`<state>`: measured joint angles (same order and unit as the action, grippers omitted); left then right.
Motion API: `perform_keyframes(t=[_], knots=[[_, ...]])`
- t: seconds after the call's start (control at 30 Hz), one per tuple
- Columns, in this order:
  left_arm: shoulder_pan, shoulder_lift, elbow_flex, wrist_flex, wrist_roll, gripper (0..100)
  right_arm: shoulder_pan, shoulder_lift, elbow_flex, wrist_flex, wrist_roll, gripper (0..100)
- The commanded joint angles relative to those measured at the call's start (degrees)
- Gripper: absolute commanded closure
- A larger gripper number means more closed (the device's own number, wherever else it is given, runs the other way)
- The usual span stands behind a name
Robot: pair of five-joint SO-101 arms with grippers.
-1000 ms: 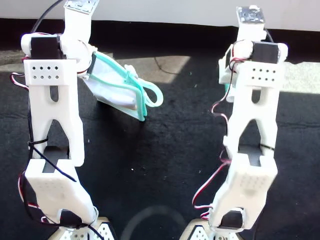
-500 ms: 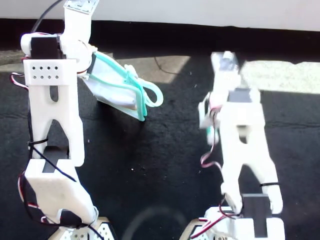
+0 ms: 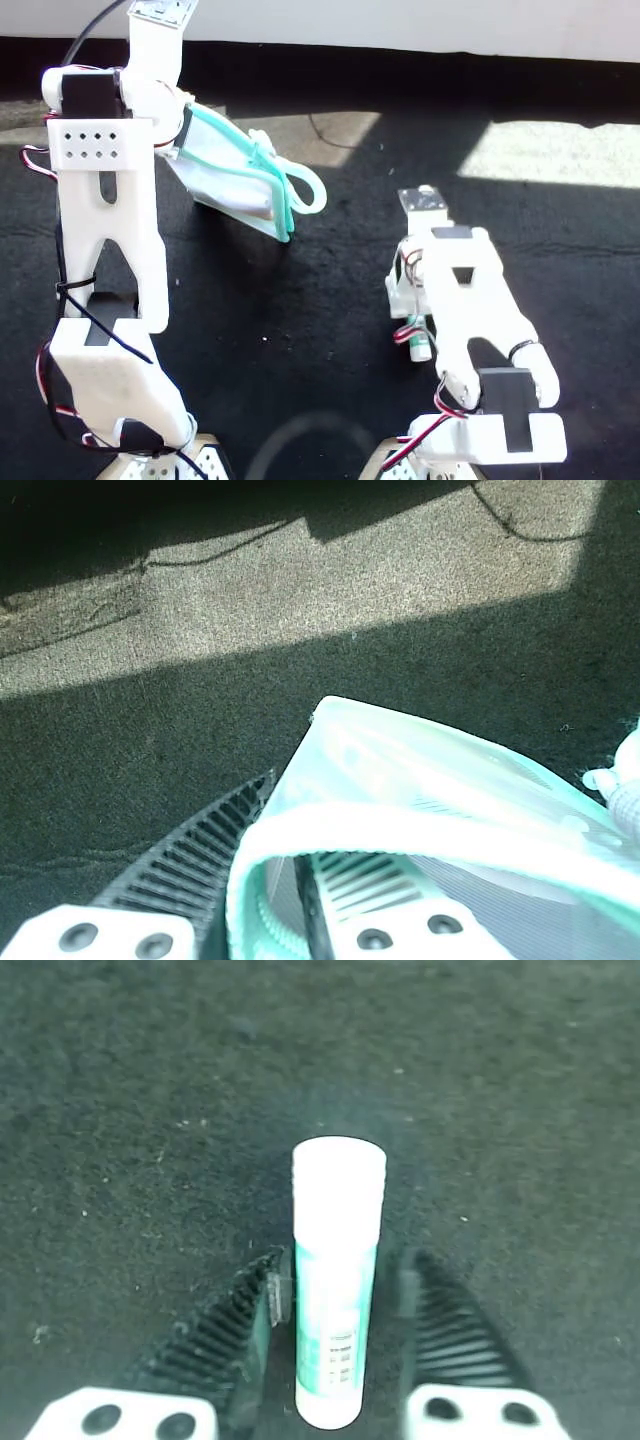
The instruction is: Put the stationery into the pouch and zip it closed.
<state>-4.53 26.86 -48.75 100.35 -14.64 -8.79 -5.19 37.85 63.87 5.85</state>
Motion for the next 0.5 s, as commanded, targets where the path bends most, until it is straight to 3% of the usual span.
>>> perform_keyframes(t=[0.0,0.47], knots=[[0.75,1.98,0.04,-0.35,-0.53,99,-1.19,0.48,-7.16,3.47,0.26,79.7],[0.75,2.24,0.04,-0.35,-0.53,99,-1.71,15.52,-14.29,-0.13,0.53,82.1]])
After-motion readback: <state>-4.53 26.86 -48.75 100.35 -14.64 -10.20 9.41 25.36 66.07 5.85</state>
